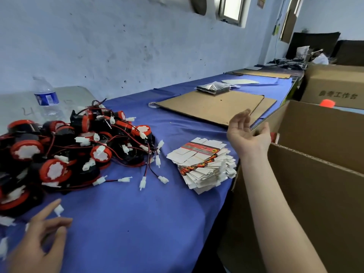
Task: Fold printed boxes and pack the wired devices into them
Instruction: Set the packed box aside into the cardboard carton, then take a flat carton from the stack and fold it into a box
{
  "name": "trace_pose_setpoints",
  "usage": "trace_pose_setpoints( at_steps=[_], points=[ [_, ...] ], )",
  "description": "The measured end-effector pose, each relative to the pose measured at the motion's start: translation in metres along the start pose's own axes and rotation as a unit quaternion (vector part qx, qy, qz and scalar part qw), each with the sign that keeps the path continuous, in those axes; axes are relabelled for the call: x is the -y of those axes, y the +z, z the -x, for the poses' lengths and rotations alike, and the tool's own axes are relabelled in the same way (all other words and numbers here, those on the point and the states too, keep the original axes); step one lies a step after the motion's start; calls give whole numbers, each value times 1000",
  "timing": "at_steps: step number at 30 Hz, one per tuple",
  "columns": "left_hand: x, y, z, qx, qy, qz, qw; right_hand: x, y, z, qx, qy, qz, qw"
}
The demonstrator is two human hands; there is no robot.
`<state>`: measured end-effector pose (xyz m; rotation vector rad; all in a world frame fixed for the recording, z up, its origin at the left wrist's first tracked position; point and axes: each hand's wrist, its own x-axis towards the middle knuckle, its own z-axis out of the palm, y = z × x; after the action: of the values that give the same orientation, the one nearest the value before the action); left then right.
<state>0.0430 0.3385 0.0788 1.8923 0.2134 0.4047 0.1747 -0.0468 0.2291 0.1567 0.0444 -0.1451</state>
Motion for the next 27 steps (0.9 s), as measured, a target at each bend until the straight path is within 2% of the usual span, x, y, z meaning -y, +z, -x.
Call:
trace_pose_setpoints(
  at_steps=[5, 6, 7, 8, 9, 10, 11, 12, 13, 14, 15, 18, 20, 24, 27],
  points=[
    [7, 13, 0, -127, 35, -65, 989, -7, -15, -13, -27, -10, 128, 991],
    [6, 12, 3, -126, 36, -71, 989, -10, -18, -15, -20, -20, 205, 978],
    [8, 11, 3, -126, 36, -71, 989, -11, -22, -20, -12, -39, 320, 947],
    [9, 10, 3, -128, 35, -75, 988, -13, -26, -27, 3, -75, 481, 873],
    [9, 9, 3, -128, 31, -84, 988, -16, -30, -32, 25, -114, 659, 743],
    [9, 9, 2, -125, 31, -95, 987, -17, -34, -38, 53, -133, 806, 575],
    [8, 9, 3, -122, 29, -100, 987, -19, -38, -45, 84, -121, 900, 411],
    [7, 9, 4, -123, 30, -105, 986, -18, -41, -52, 103, -87, 950, 283],
    [4, 9, 5, -123, 25, -103, 987, -16, -42, -57, 105, -46, 975, 191],
    [1, 9, 6, -117, 27, -106, 987, -15, -43, -62, 95, -5, 988, 123],
    [0, 9, 6, -113, 28, -108, 987, -14, -41, -65, 77, 33, 994, 72],
    [-8, 8, 11, -99, 46, -116, 987, -13, -31, -75, 44, 89, 995, -31],
    [-13, 10, 14, -85, 53, -99, 990, -16, -25, -78, 43, 88, 993, -68],
    [-18, 12, 18, -88, 55, -105, 989, -22, -28, -82, 49, 56, 993, -90],
    [-17, 11, 18, -94, 53, -106, 989, -27, -31, -83, 52, 2, 992, -112]
  ],
)
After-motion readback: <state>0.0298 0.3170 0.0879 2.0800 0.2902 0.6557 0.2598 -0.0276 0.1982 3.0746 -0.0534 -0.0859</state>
